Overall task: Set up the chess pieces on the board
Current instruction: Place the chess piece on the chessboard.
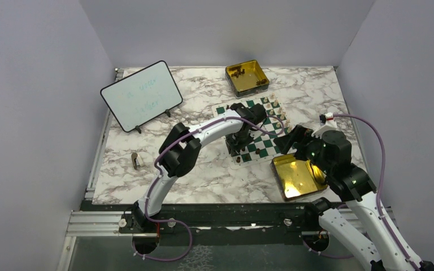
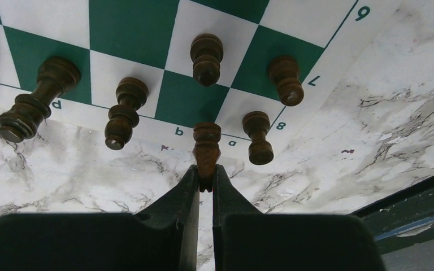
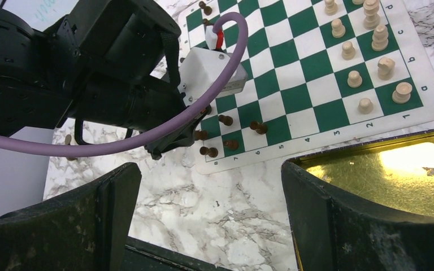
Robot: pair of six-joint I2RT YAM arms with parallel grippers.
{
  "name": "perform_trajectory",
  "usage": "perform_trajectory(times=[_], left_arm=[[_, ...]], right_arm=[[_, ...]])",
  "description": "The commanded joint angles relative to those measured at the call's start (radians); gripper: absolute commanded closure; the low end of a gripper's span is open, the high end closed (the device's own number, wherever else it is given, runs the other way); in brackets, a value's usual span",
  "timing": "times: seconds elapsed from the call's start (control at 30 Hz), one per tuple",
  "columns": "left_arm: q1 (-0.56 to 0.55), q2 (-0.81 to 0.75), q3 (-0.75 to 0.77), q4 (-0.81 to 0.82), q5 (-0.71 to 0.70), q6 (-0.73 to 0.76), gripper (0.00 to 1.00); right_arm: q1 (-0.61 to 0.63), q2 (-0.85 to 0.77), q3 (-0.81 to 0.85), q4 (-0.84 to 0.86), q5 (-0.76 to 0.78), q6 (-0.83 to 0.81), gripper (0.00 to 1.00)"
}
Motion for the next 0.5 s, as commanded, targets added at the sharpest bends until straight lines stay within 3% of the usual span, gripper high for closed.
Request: perform_trajectory(times=[0.0, 0.47], left_arm=[[-0.007, 0.017, 0.037, -0.015, -0.024, 0.018, 0.89], [-0.006, 0.042, 0.065, -0.016, -0.05, 0.022, 0.88]], right_arm=[[-0.002, -0.014, 0.001, -0.012, 0.024, -0.002, 0.0], [-0.003, -0.023, 0.003, -0.021, 0.033, -0.003, 0.0]])
